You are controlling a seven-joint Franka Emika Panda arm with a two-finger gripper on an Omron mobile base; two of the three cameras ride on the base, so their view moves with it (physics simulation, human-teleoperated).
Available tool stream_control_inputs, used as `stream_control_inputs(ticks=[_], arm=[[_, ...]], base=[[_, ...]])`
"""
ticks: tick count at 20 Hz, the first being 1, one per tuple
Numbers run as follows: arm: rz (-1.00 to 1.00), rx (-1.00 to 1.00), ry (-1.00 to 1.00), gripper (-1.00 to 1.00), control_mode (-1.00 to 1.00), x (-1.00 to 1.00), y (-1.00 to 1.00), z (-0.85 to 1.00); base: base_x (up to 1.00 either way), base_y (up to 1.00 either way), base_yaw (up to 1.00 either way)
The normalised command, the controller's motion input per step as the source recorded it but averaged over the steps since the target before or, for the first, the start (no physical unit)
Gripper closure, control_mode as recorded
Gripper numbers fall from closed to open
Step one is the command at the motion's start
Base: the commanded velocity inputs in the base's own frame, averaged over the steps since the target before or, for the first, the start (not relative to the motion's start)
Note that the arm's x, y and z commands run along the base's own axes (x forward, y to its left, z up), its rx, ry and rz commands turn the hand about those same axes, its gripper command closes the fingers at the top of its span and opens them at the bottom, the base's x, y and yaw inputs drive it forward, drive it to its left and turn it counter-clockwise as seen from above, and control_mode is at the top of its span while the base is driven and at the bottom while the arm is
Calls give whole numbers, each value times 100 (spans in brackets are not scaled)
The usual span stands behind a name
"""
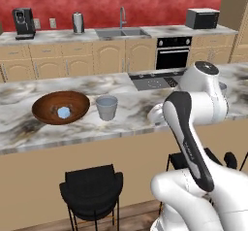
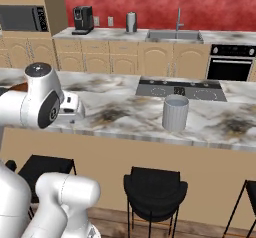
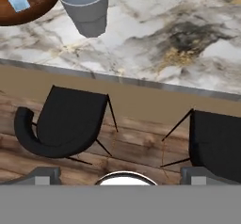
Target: There are four ice cubes in the ice bowl. Place two ice cubes in each glass of water.
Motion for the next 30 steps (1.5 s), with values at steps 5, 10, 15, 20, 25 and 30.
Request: stream_control_inputs(ticks=[5, 10, 15, 20, 25, 30], arm=[[19, 9, -11, -100, -100, 0, 15, 44], [25, 5, -9, -100, -100, 0, 27, 32], [22, 0, -13, -100, -100, 0, 31, 22], [19, 0, -9, -100, -100, -1, 45, 22], [12, 0, -9, -100, -100, -1, 48, 27], [10, 0, -6, -100, -100, 0, 53, 24]], base=[[0, 0, 0], [0, 0, 0], [0, 0, 0], [0, 0, 0], [0, 0, 0], [0, 0, 0]])
